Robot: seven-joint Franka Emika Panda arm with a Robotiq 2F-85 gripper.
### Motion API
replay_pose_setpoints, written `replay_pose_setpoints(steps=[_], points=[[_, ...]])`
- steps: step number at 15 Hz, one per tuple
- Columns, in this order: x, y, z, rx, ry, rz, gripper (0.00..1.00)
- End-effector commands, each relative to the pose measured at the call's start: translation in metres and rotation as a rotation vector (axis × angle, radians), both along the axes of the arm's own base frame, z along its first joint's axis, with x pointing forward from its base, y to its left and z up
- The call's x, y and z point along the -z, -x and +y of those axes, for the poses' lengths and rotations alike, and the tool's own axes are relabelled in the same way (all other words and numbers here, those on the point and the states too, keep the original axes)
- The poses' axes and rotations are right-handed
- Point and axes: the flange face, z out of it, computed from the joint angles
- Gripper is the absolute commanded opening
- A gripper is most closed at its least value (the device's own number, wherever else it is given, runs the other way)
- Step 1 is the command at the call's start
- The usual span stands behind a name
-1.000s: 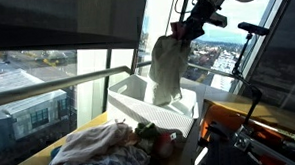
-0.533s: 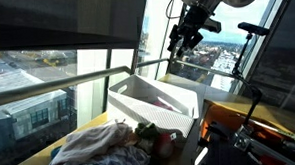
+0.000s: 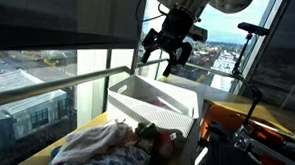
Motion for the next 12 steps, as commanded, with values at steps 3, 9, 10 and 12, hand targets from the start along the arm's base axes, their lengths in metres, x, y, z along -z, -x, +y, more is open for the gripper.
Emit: replay_pose_setpoints(steps=[3,9,10,12], points=[[0.081,-0.026,0.092,-0.146,0.065,0.006,1.0],[0.161,-0.064,0.123,-0.215,0.166,0.062,1.0],[0.178,-0.069,0.125,-0.218,0.173,0.082,1.0],[0.211,-0.075,0.129,-0.214,0.182,0.122,1.0]])
